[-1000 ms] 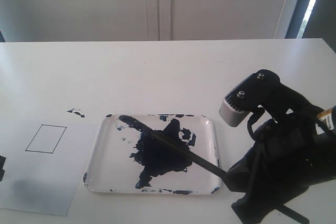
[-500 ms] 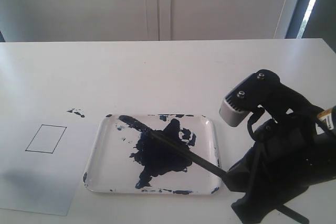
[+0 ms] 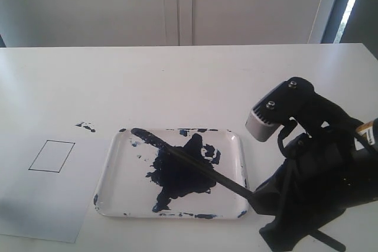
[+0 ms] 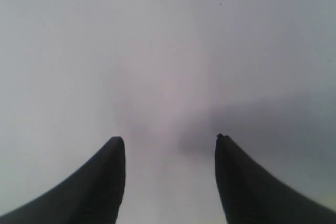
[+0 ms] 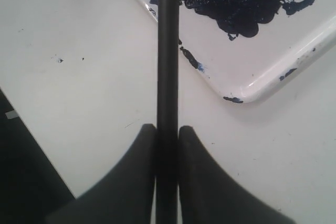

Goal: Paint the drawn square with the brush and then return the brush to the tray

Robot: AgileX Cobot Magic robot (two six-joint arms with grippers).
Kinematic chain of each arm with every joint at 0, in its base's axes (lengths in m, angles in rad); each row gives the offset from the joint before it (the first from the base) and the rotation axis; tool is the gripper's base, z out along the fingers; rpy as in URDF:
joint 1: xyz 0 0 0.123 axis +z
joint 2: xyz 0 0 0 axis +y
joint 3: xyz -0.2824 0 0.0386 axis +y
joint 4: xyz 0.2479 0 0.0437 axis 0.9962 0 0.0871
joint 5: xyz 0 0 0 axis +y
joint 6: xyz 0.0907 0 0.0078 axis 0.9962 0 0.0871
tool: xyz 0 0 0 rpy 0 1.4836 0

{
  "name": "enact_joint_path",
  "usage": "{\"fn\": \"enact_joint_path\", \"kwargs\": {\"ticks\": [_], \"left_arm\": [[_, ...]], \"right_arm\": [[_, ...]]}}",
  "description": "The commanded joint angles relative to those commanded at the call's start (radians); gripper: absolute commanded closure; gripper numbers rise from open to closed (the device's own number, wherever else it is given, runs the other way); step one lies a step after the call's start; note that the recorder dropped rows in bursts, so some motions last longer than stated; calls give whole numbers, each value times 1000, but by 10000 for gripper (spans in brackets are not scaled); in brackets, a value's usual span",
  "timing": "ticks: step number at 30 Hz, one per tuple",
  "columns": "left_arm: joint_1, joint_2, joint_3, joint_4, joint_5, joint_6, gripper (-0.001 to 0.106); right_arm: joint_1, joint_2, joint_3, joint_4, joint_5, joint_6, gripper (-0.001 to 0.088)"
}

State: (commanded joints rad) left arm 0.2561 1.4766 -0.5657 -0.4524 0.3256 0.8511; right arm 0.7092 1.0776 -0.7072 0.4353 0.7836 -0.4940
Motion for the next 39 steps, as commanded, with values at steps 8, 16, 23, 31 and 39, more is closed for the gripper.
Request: {"fn": "enact_joint_path", "kwargs": {"ticks": [8, 16, 23, 31, 39], "left_arm": [[0, 0, 42, 4, -88, -4, 489], [0, 1, 42, 4, -80, -52, 489], [0, 2, 46, 4, -68, -52, 489], [0, 2, 46, 4, -60, -55, 489], [0, 2, 46, 4, -41, -55, 489]], "right_arm": [[0, 0, 0, 6, 0, 0, 868], [0, 0, 0, 6, 0, 0, 868], [0, 0, 0, 6, -2, 0, 868], [0, 0, 0, 6, -4, 0, 868], [0, 0, 0, 8, -6, 0, 868]]}}
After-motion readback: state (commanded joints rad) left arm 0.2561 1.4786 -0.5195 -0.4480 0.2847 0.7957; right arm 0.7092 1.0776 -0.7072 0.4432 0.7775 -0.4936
